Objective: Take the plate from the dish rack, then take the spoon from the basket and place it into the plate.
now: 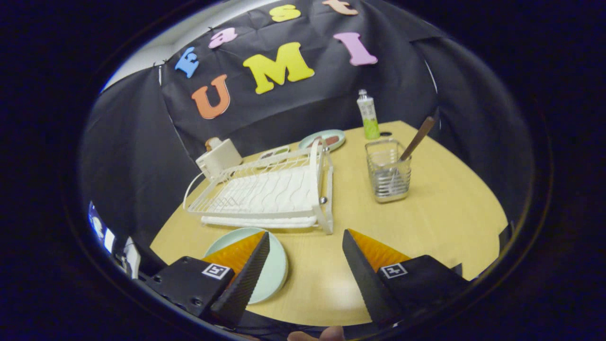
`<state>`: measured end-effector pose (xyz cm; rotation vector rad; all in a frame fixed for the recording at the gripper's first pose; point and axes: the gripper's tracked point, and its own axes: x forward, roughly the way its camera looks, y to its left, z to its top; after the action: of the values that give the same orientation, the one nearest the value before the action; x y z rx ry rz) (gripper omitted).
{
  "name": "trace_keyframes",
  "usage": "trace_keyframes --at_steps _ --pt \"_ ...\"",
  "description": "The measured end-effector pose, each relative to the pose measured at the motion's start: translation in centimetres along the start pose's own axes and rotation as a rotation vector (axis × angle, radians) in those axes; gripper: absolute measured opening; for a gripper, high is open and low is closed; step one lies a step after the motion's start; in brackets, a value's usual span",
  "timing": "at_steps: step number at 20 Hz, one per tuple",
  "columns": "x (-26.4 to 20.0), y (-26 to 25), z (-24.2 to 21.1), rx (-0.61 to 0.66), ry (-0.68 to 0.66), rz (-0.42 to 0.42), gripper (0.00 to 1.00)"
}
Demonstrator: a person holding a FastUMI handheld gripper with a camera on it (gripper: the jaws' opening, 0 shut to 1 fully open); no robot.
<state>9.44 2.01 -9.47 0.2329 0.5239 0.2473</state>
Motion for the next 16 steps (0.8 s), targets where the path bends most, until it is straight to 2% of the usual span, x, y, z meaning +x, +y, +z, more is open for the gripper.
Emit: trace_keyframes --at_steps 4,6,11,16 --pt "-2.6 -4.3 4.5 -0.124 -0.225 -0.152 1.00" --pt "-2.5 -6.1 6.1 -0.137 -0.282 -0.185 1.00" --pt "1.3 -11.7 8.8 -0.112 -0.343 -0.253 1.00" --pt "7.2 -15.6 9.3 -0.074 -0.281 -0.240 1.00"
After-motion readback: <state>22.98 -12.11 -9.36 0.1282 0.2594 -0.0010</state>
